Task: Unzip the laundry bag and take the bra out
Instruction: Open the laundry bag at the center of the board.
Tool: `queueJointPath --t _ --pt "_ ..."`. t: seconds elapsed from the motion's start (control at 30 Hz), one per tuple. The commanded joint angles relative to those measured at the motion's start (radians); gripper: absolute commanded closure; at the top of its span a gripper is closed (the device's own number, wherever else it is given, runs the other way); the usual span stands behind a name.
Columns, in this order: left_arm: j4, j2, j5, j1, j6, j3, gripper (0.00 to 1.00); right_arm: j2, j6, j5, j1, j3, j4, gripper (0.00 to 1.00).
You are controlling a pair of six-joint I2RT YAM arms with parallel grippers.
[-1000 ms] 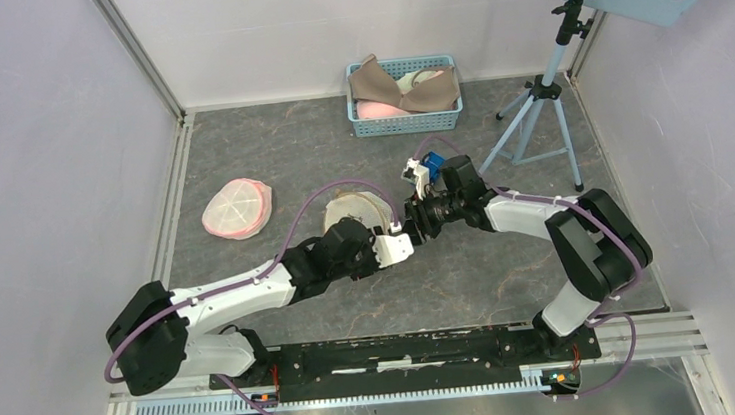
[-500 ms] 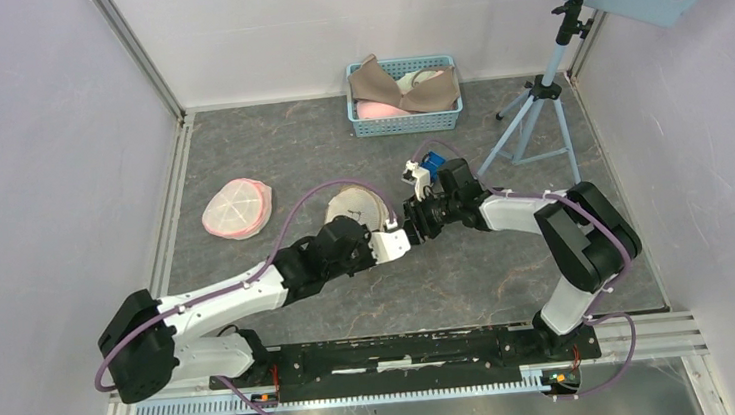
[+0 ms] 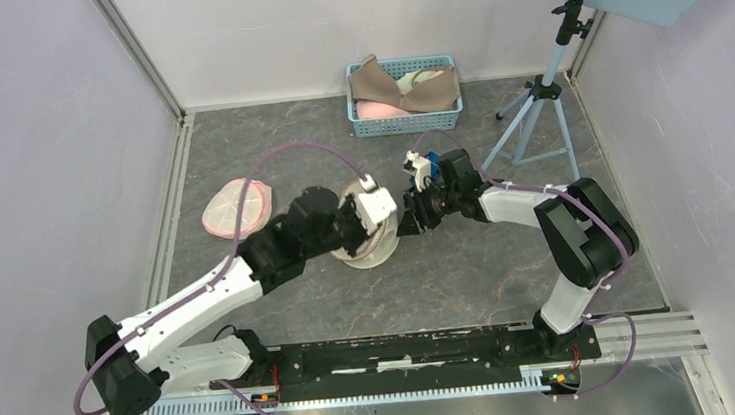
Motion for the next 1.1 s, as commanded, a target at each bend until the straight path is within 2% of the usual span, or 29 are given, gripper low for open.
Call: queueJointPath --t 0.0,0.23,0.53,0.77,0.9,1.07 --pt "-0.029 -0.017 0.141 0.142 -0.177 0.109 0.98 0.016 -0.037 0.003 -0.055 0.082 -0.012 0.5" --pt "-0.048 0.014 0.455 0.432 -0.303 0.159 0.98 0.001 -0.094 -0.06 -0.099 0.161 -0.097 0.5" --pt "0.037 0.062 0.691 0.635 -0.515 0.174 0.98 -0.092 0.001 -0.161 -0.084 0.182 -0.09 0.39" --pt "0.003 0.163 0.747 0.745 -0.572 0.25 0.98 -0.103 -0.032 -0.044 -0.014 0.234 -0.174 0.31" --pt "-0.057 0.212 0.724 0.804 -0.536 0.284 0.98 -0.067 -0.057 0.078 0.031 0.297 -0.261 0.28" --pt "-0.121 0.291 0.735 0.915 -0.472 0.317 0.98 -0.036 -0.072 0.171 0.067 0.316 -0.271 0.29"
